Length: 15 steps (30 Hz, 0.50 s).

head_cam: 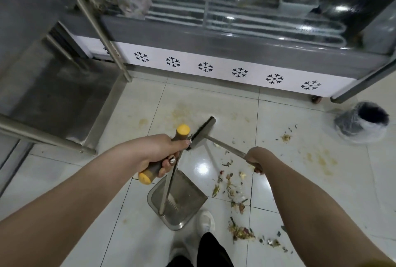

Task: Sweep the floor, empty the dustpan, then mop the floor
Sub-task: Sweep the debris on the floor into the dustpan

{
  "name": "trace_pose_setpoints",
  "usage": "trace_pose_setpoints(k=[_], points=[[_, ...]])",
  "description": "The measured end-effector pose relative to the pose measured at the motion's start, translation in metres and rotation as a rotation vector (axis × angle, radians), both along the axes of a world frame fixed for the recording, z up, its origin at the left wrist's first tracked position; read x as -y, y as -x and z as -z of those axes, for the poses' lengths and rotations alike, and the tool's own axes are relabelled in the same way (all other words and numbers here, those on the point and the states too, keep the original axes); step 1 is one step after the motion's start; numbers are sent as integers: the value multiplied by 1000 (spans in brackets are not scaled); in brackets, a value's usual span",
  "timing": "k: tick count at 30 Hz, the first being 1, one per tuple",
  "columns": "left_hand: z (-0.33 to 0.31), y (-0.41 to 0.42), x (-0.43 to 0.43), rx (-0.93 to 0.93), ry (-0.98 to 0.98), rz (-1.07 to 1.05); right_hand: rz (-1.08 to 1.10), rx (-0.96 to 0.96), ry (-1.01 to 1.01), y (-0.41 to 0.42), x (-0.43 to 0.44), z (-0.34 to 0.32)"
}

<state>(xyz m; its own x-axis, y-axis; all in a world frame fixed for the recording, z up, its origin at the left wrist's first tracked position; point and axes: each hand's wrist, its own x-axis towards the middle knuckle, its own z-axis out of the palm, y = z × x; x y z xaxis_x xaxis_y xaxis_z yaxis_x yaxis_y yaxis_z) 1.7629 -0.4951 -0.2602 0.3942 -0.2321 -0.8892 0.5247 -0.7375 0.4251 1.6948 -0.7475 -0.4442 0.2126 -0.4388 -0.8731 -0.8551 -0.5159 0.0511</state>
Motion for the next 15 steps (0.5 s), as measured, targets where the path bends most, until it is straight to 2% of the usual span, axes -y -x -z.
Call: trace_pose_setpoints(k=[9,12,15], points=[[-4,10,4,13,17,182,353,-94,-65,118,-17,-24],[-7,22,0,24,31,249,366,-93,-22,167,-34,-36],[-10,30,-5,27,45,310,326,9,104,212,-57,-36]])
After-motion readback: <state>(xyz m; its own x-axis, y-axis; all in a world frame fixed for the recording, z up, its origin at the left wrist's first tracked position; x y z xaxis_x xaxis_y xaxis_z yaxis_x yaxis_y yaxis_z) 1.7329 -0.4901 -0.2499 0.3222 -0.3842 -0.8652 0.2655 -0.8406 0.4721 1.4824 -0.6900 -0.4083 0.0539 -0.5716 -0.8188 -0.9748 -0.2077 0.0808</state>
